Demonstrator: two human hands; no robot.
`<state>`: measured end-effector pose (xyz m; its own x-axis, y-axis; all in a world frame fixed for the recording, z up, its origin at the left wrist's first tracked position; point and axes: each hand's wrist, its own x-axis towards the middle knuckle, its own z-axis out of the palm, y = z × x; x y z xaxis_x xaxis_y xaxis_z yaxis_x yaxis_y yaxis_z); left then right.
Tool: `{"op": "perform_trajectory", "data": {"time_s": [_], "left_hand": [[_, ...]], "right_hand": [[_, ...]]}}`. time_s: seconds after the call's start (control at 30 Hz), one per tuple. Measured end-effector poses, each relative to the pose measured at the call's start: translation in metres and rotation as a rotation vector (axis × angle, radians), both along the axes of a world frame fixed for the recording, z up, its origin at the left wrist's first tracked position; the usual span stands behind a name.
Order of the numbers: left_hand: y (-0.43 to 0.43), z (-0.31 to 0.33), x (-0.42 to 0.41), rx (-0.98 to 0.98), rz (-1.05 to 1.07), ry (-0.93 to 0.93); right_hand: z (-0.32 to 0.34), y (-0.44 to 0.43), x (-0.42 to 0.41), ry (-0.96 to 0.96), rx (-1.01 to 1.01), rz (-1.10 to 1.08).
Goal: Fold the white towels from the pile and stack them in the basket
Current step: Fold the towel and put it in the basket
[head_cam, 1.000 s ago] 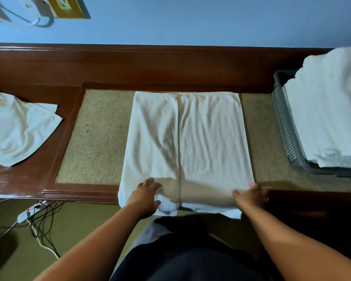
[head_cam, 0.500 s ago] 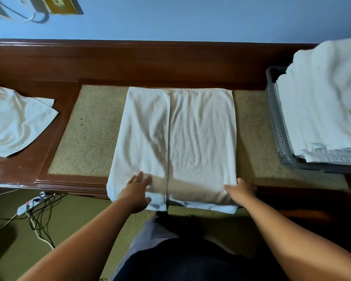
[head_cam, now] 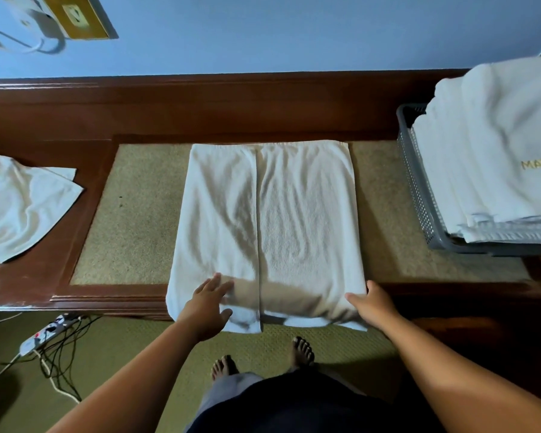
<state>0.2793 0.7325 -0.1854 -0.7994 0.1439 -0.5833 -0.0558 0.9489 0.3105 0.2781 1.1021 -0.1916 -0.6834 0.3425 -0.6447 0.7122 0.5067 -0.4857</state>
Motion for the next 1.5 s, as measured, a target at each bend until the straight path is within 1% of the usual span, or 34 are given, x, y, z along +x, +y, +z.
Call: {"op": "perform_trajectory", "data": {"time_s": [0.13, 0.3, 0.37, 0.43, 0.5, 0.53, 0.6, 0.67, 0.7, 0.77, 0.8, 0.87, 0.93, 1.03, 1.2, 1.37, 1.5], "left_hand": [[-0.019, 0.002, 0.009, 0.03, -0.013, 0.005], [-0.05, 0.008, 0.021, 0.043, 0.065, 0.02], [-0.064, 0.007, 0.023, 0.115, 0.112, 0.017], [-0.075, 0.006, 0.02, 0.257, 0.224, 0.003], [-0.081, 0.007, 0.017, 0.413, 0.43, -0.041], [-0.084, 0.008, 0.014, 0.497, 0.557, -0.082], [-0.087, 0.009, 0.009, 0.677, 0.797, -0.202], [-0.091, 0.007, 0.006, 0.812, 0.943, -0.321], [-0.093, 0.004, 0.005, 0.837, 0.96, -0.362], [-0.095, -0.005, 0.009, 0.796, 0.914, -0.399], [-0.094, -0.009, 0.011, 0.742, 0.872, -0.388], [-0.091, -0.017, 0.017, 0.619, 0.796, -0.305], [-0.088, -0.027, 0.021, 0.544, 0.754, -0.244], [-0.086, -0.034, 0.026, 0.465, 0.701, -0.209], [-0.093, -0.034, 0.037, 0.417, 0.73, -0.021], [-0.1, -0.034, 0.039, 0.342, 0.765, -0.013], [-0.099, -0.022, 0.036, 0.31, 0.752, 0.075]], "right_hand": [[0.013, -0.024, 0.003, 0.107, 0.003, -0.031], [0.024, -0.089, -0.006, 0.223, -0.089, -0.133], [0.028, -0.124, -0.013, 0.272, -0.139, -0.182], [0.031, -0.164, -0.017, 0.314, -0.174, -0.208], [0.032, -0.206, -0.017, 0.325, -0.141, -0.108], [0.033, -0.227, -0.015, 0.308, -0.131, 0.006], [0.033, -0.264, -0.006, 0.225, -0.205, 0.294], [0.026, -0.291, 0.005, 0.095, -0.292, 0.504], [0.02, -0.298, 0.012, 0.035, -0.32, 0.536], [0.013, -0.302, 0.028, -0.028, -0.315, 0.506], [0.01, -0.3, 0.035, -0.018, -0.258, 0.493], [0.004, -0.289, 0.049, 0.004, -0.133, 0.473], [-0.001, -0.277, 0.059, 0.006, -0.088, 0.454], [-0.003, -0.257, 0.07, 0.004, -0.036, 0.45], [0.002, -0.239, 0.071, 0.058, 0.087, 0.472], [0.005, -0.235, 0.07, 0.043, 0.177, 0.581], [0.007, -0.234, 0.065, 0.102, 0.2, 0.646]]}}
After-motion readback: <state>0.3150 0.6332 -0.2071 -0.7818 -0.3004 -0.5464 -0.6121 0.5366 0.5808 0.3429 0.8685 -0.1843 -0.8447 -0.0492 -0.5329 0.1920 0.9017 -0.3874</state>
